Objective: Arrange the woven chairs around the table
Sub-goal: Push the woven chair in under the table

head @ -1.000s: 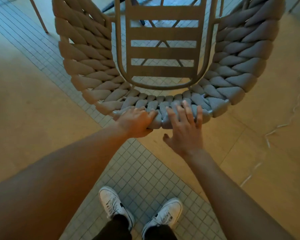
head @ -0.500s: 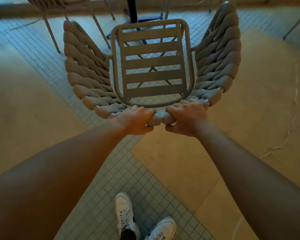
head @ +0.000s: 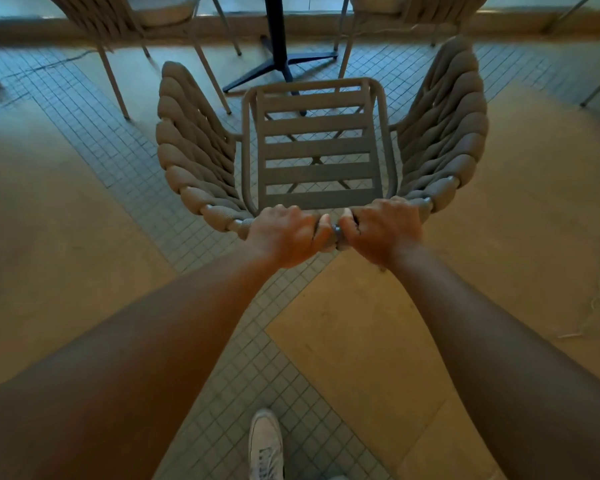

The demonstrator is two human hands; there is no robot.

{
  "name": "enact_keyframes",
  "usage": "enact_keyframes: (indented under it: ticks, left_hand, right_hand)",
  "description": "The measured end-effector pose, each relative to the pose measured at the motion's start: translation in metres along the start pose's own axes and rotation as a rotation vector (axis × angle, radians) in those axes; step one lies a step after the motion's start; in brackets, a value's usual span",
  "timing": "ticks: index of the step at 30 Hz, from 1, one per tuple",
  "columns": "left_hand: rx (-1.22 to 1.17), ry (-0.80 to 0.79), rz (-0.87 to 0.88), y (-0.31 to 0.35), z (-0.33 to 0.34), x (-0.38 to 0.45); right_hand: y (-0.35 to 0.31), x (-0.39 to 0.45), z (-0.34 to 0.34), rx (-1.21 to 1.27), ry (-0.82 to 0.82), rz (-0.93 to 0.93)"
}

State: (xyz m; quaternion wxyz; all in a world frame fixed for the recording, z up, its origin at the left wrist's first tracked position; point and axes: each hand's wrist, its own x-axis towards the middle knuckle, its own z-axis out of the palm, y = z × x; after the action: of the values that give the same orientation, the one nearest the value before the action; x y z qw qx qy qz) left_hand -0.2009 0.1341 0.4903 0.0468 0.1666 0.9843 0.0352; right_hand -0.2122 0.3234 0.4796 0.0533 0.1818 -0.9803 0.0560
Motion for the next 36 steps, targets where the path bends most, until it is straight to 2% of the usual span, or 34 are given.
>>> enact_keyframes:
  ticks: [8, 13, 18, 22, 36]
  left_hand:
    - [0.042, -0.029, -0.047, -0.024, -0.011, 0.055]
    - [0.066, -0.047, -0.016, -0.033, -0.011, 0.070]
    - [0.088, -0.053, -0.054, -0.038, -0.012, 0.092]
    - [0.039, 0.008, -0.152, -0.041, -0.014, 0.119]
    - [0.062, 0.079, -0.295, -0.060, -0.014, 0.178]
  right_hand:
    - [0.016, 0.066, 0.003, -0.025, -0.029, 0.023]
    - [0.025, 0.081, 0.010, -0.001, 0.101, -0.017]
    - [0.035, 0.107, 0.008, 0.009, 0.011, -0.067]
    - [0.050, 0.139, 0.010, 0.015, -0.049, -0.122]
    - [0.078, 0.213, 0.017, 0.057, -0.027, -0.208]
